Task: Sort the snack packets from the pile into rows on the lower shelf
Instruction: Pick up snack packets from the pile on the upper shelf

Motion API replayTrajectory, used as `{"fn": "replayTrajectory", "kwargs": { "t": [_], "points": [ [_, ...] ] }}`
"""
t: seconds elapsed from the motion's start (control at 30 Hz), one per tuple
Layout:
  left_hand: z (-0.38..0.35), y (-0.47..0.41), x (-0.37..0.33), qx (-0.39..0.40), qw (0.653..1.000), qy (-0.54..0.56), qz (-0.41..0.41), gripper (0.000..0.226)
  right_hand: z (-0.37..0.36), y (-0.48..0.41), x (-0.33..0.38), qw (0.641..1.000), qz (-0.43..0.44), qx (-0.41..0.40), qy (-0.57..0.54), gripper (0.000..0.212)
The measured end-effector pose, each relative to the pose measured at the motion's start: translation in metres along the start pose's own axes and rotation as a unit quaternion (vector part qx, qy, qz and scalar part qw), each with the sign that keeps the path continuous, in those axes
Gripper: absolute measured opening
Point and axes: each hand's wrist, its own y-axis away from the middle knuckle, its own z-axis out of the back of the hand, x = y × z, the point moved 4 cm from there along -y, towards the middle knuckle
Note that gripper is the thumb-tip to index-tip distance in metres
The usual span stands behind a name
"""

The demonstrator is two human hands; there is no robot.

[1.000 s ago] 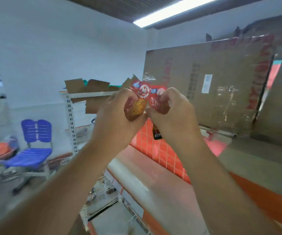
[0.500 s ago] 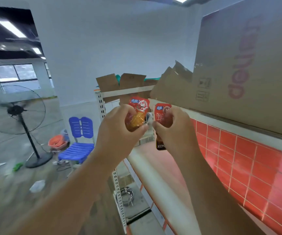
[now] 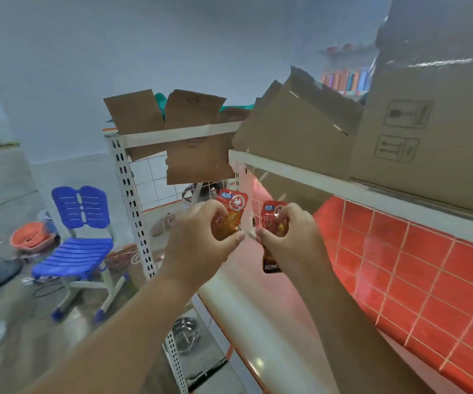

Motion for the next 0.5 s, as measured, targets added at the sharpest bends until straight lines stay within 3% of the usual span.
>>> {"fn": "replayTrajectory", "kwargs": {
  "t": [0.5],
  "points": [
    [-0.156,-0.083,0.225,0.236,0.97,0.06,0.013,0.04,-0.199,-0.049,-0.087,0.956,-0.266,0.001,0.125,0.047]
  ]
}}
